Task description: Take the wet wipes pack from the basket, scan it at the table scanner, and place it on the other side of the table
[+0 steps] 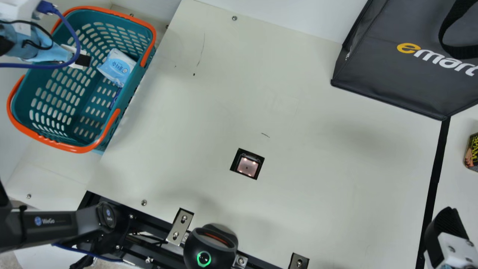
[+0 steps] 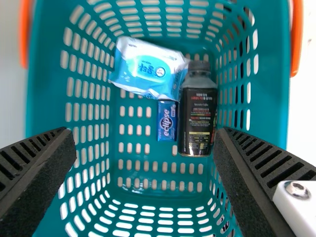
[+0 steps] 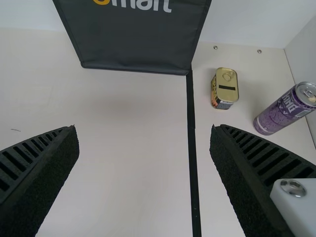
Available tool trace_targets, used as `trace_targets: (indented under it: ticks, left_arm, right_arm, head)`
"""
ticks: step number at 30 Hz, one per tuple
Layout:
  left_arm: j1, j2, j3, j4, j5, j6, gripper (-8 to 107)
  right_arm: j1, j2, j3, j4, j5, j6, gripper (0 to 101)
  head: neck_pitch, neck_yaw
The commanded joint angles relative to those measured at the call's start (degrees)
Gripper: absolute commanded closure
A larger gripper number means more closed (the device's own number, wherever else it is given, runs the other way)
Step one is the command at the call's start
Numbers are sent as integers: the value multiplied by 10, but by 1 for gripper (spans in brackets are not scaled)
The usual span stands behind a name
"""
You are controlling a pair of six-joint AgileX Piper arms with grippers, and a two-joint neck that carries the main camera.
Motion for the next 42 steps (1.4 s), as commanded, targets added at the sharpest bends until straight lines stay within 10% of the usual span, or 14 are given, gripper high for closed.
trace_targets:
  ticks: [1, 42]
  left_arm:
    - [-2, 12, 6, 1, -10, 4, 9]
    - [16, 143, 130, -95, -187, -52, 9]
  right_arm:
    - [0, 0, 0, 0, 0, 0, 6]
    - [0, 0, 0, 1, 0, 0, 6]
  head:
    - [-17, 2]
    - [-17, 2]
